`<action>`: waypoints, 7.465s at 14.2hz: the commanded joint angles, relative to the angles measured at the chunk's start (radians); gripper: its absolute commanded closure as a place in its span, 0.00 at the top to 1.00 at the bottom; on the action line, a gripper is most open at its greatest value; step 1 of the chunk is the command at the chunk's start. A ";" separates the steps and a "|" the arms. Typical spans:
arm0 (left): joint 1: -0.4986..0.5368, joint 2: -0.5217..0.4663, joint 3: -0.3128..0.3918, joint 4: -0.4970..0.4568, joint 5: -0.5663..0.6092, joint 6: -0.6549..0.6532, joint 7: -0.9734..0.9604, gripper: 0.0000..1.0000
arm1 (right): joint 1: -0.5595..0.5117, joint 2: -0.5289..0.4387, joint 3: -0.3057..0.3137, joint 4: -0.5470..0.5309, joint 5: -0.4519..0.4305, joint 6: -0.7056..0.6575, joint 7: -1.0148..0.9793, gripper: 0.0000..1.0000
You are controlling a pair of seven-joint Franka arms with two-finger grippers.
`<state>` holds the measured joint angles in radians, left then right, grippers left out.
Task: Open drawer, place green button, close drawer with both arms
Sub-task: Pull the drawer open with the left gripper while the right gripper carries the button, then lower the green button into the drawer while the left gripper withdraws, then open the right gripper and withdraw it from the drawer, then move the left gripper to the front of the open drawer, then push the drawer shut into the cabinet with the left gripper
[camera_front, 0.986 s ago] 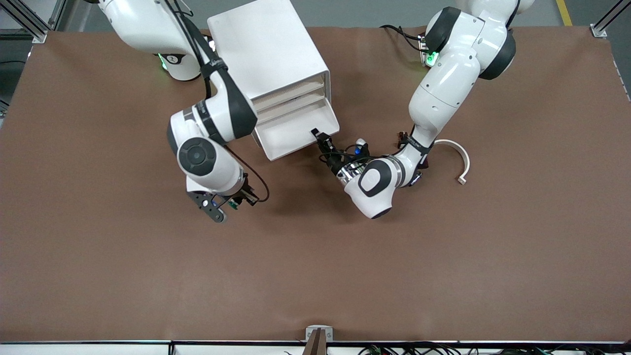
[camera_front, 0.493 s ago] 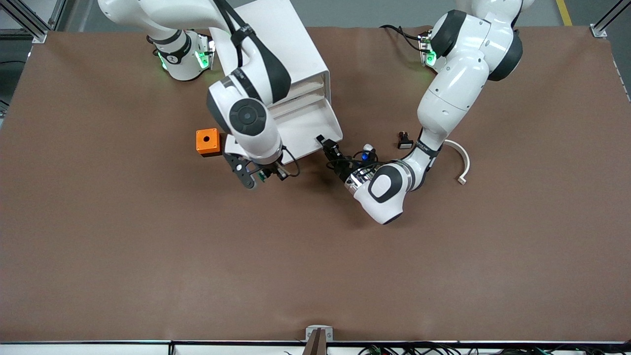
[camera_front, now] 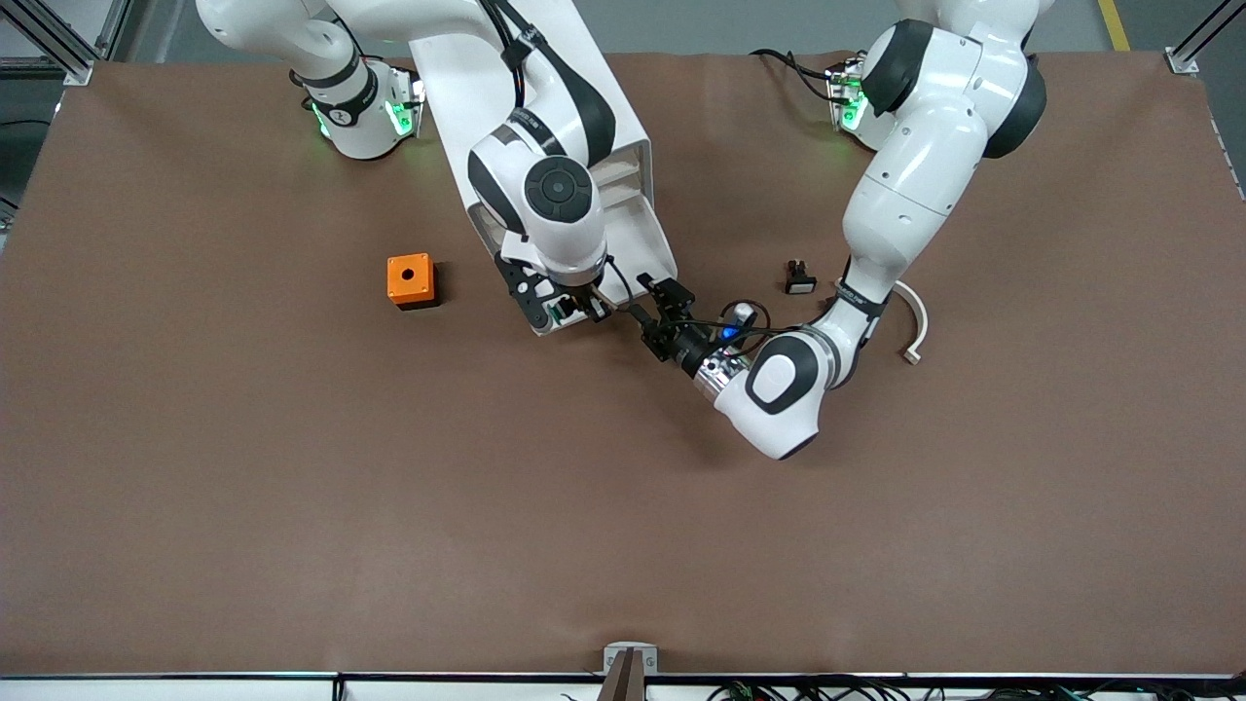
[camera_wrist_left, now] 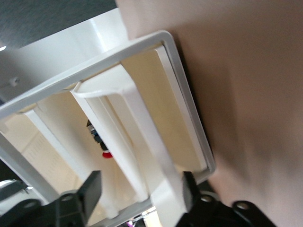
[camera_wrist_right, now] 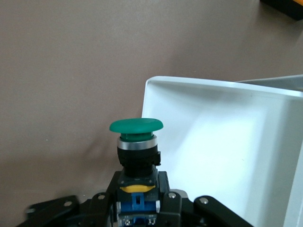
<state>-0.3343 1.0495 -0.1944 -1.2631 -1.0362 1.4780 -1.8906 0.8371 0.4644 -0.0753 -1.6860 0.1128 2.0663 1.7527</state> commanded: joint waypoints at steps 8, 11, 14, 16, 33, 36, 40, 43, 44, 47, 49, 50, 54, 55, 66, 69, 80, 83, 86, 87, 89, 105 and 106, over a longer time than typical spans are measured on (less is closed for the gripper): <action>-0.002 -0.118 0.095 0.053 0.184 0.051 0.643 1.00 | 0.099 -0.039 -0.008 -0.135 0.005 0.138 0.195 0.00; 0.001 -0.143 0.098 0.053 0.293 0.158 0.805 0.99 | 0.109 -0.035 -0.008 -0.133 0.004 0.146 0.247 0.00; 0.005 -0.172 0.098 0.051 0.392 0.234 0.890 0.99 | 0.119 -0.023 -0.008 -0.133 0.005 0.184 0.278 0.00; 0.012 -0.187 0.098 0.051 0.396 0.275 0.922 0.99 | 0.129 -0.015 -0.008 -0.133 0.004 0.193 0.283 0.00; 0.012 -0.190 0.125 0.048 0.396 0.292 0.936 0.99 | 0.090 0.014 -0.012 0.035 -0.032 -0.041 0.144 1.00; 0.012 -0.190 0.125 0.048 0.396 0.292 0.938 0.99 | 0.022 0.013 -0.012 0.164 -0.028 -0.190 -0.037 1.00; 0.012 -0.190 0.125 0.045 0.398 0.292 0.938 0.99 | -0.125 -0.006 -0.014 0.227 -0.025 -0.285 -0.431 1.00; 0.012 -0.190 0.125 0.045 0.400 0.291 0.936 0.99 | -0.237 -0.036 -0.017 0.227 -0.035 -0.295 -0.730 1.00; 0.012 -0.190 0.125 0.045 0.400 0.291 0.936 0.99 | -0.284 -0.052 -0.017 0.227 -0.035 -0.301 -0.836 1.00; 0.009 -0.189 0.125 0.045 0.400 0.291 0.936 0.99 | -0.438 -0.110 -0.017 0.227 -0.035 -0.333 -1.182 1.00; 0.011 -0.189 0.125 0.045 0.400 0.291 0.936 0.99 | -0.531 -0.148 -0.018 0.227 -0.036 -0.369 -1.403 1.00; 0.009 -0.189 0.125 0.045 0.400 0.292 0.938 0.99 | -0.580 -0.162 -0.017 0.229 -0.036 -0.391 -1.490 1.00; 0.005 -0.189 0.130 0.045 0.413 0.295 0.943 0.99 | -0.711 -0.223 -0.020 0.230 -0.039 -0.440 -1.719 1.00; 0.005 -0.190 0.130 0.045 0.422 0.295 0.943 0.99 | -0.737 -0.236 -0.018 0.235 -0.042 -0.474 -1.733 1.00; -0.101 -0.213 0.127 0.039 0.655 0.476 0.874 1.00 | -0.762 -0.247 -0.014 0.275 -0.174 -0.509 -1.808 1.00; -0.159 -0.223 0.128 0.039 0.746 0.476 0.771 1.00 | -0.820 -0.245 -0.015 0.273 -0.173 -0.509 -1.907 1.00; -0.405 -0.230 0.124 0.037 0.992 0.515 0.553 1.00 | -0.857 -0.243 -0.009 0.276 -0.122 -0.514 -1.958 1.00; -0.459 -0.221 0.121 0.028 0.992 0.518 0.515 1.00 | -0.854 -0.243 -0.006 0.279 -0.119 -0.514 -1.958 1.00; -0.489 -0.218 0.119 0.016 0.992 0.518 0.512 1.00 | -0.848 -0.254 -0.003 0.301 -0.119 -0.525 -1.964 1.00; -0.491 -0.218 0.121 0.016 0.993 0.519 0.513 1.00 | -0.833 -0.256 -0.006 0.304 -0.119 -0.564 -1.963 1.00; -0.486 -0.218 0.121 0.016 0.998 0.521 0.528 1.00 | -0.823 -0.269 -0.004 0.309 -0.114 -0.601 -1.955 1.00; -0.540 -0.201 0.101 -0.050 0.918 0.639 0.486 1.00 | -0.831 -0.523 -0.014 0.042 -0.098 -0.492 -1.954 1.00; -0.546 -0.201 0.101 -0.050 0.882 0.639 0.482 1.00 | -0.831 -0.530 -0.015 0.032 -0.098 -0.491 -1.943 1.00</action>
<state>-0.8708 0.8623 -0.0913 -1.2945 -0.0953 2.1041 -1.3842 0.0104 -0.0076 -0.0928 -1.5799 0.0182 1.5480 -0.1965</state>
